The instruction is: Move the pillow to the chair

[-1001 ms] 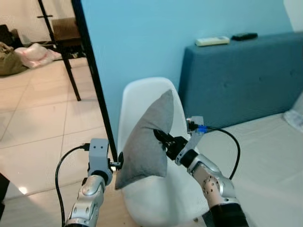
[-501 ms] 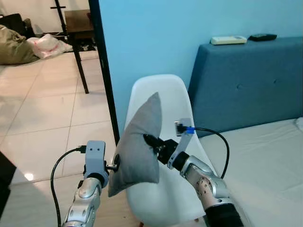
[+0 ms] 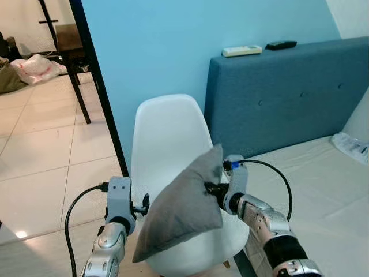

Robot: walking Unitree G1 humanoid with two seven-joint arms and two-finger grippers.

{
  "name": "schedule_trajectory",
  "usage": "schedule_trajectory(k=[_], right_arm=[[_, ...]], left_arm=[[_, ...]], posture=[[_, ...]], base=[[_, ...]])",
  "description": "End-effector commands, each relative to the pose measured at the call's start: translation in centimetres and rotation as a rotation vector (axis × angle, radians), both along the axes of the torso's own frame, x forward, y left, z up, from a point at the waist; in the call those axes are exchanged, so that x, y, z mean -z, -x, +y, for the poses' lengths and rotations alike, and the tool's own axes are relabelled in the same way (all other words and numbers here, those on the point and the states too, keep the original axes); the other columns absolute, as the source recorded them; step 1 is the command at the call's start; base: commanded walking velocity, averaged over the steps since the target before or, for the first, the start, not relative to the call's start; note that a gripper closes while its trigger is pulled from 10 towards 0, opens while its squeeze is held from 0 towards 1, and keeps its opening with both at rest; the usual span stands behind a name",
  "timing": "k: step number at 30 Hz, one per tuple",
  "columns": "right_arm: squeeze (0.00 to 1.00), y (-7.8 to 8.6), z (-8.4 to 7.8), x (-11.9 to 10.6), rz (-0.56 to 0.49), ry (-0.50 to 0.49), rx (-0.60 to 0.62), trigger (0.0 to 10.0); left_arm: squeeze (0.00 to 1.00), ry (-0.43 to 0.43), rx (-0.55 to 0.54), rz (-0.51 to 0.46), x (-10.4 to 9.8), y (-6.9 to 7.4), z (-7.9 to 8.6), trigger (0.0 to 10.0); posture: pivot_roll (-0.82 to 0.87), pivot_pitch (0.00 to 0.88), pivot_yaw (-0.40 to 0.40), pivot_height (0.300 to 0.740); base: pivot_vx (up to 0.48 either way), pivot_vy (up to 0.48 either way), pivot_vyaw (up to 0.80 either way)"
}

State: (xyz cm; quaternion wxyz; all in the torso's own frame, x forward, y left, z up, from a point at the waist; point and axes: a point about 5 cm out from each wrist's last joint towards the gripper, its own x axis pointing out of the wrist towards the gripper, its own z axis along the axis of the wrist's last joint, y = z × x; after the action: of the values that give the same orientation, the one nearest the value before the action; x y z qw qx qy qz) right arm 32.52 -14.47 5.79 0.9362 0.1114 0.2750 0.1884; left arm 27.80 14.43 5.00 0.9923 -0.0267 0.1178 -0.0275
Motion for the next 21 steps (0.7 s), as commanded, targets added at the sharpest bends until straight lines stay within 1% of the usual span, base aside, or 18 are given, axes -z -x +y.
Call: schedule_trajectory(k=[1,4,7,9,10,11,21], right_arm=[[0.0,0.0,0.6,0.5,0.033,0.031,-0.024,10.0],[0.0,-0.3,0.9,0.5,0.026,0.026,-0.033,10.0],[0.0,-0.7,1.2,0.0,-0.004,0.007,-0.041,10.0],[0.0,-1.3,1.9,-0.7,-0.041,-0.024,-0.051,10.0],[0.0,-1.3,1.9,-0.7,-0.041,-0.024,-0.051,10.0],[0.0,-1.4,1.9,-0.7,-0.038,-0.022,-0.049,10.0],[0.0,-1.2,0.8,0.8,0.05,0.089,0.015,10.0]], left_arm=[[0.0,-0.014,-0.007,0.012,0.1,0.0,0.3,10.0],[0.0,-0.012,-0.006,0.01,0.0,0.0,0.2,10.0],[0.0,-0.011,-0.006,0.009,0.0,0.1,0.2,10.0],[0.0,-0.009,-0.009,0.009,-0.1,0.2,0.2,10.0],[0.0,-0.009,-0.009,0.009,-0.1,0.2,0.2,10.0],[0.0,-0.01,-0.01,0.01,-0.1,0.2,0.2,10.0],[0.0,-0.008,-0.008,0.012,-0.1,0.3,0.2,10.0]], posture=[[-0.02,0.069,0.018,0.74],[-0.02,0.072,0.016,0.74],[-0.01,0.073,0.015,0.73],[-0.01,0.076,0.013,0.715],[-0.01,0.076,0.013,0.715],[-0.01,0.078,0.013,0.705],[-0.01,0.082,0.015,0.655]], base=[[0.0,0.0,0.0],[0.0,0.0,0.0],[0.0,0.0,0.0],[0.0,0.0,0.0],[0.0,0.0,0.0],[0.0,0.0,0.0],[0.0,0.0,0.0]])
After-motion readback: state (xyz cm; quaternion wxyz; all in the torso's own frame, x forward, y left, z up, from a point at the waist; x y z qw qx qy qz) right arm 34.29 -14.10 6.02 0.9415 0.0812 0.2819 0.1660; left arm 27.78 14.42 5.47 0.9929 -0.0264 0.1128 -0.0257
